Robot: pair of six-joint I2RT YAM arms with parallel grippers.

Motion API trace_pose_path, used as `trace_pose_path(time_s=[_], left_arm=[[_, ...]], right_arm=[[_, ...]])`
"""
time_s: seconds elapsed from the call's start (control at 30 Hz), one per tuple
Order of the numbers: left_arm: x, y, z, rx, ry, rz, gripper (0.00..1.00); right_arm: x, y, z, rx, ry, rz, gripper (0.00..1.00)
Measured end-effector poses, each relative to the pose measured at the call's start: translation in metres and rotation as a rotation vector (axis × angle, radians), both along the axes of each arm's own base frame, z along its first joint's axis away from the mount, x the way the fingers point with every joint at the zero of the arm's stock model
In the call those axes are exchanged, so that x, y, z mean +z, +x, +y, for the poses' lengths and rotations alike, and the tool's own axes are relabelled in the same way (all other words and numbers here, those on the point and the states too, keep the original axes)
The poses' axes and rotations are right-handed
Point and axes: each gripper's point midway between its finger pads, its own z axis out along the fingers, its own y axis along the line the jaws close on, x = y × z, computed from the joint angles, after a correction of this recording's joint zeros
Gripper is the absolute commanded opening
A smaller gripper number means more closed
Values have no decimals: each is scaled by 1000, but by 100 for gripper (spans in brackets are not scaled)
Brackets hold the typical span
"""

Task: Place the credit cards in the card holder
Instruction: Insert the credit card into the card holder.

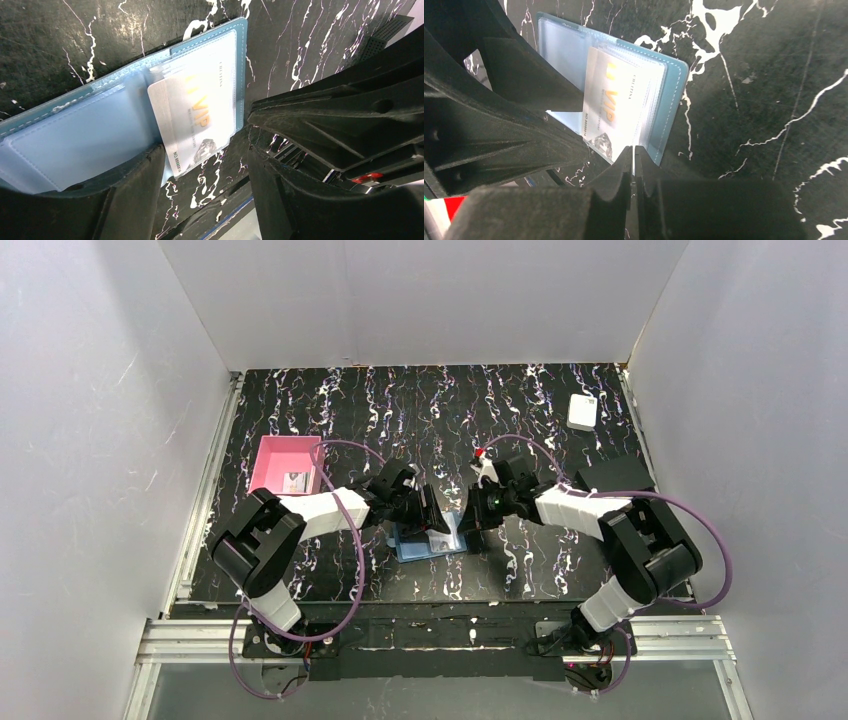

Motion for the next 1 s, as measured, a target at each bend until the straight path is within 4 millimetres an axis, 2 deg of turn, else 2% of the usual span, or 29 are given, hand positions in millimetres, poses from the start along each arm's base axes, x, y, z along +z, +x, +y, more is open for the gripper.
trace_pose_path(time_s=[0.17,0.43,0.7,0.83,0.93,1.0], left_arm=[[1,0,0,-15,6,-9,63],[0,4,-11,-63,25,-19,63],[-2,2,-13,-128,113,-44,66],[0,0,-12,-147,111,-63,69],[4,-5,-9,-164,107,-80,73],[10,-7,-7,-171,97,-92,79]], right_arm=[[1,2,-3,-10,-13,7,20],[-11,2,7,-12,22,54,14],[-11,5,8,-25,31,51,13],[-10,6,7,-28,30,46,15],[-10,8,4,-33,24,44,21],[-10,8,-1,-39,11,45,24]])
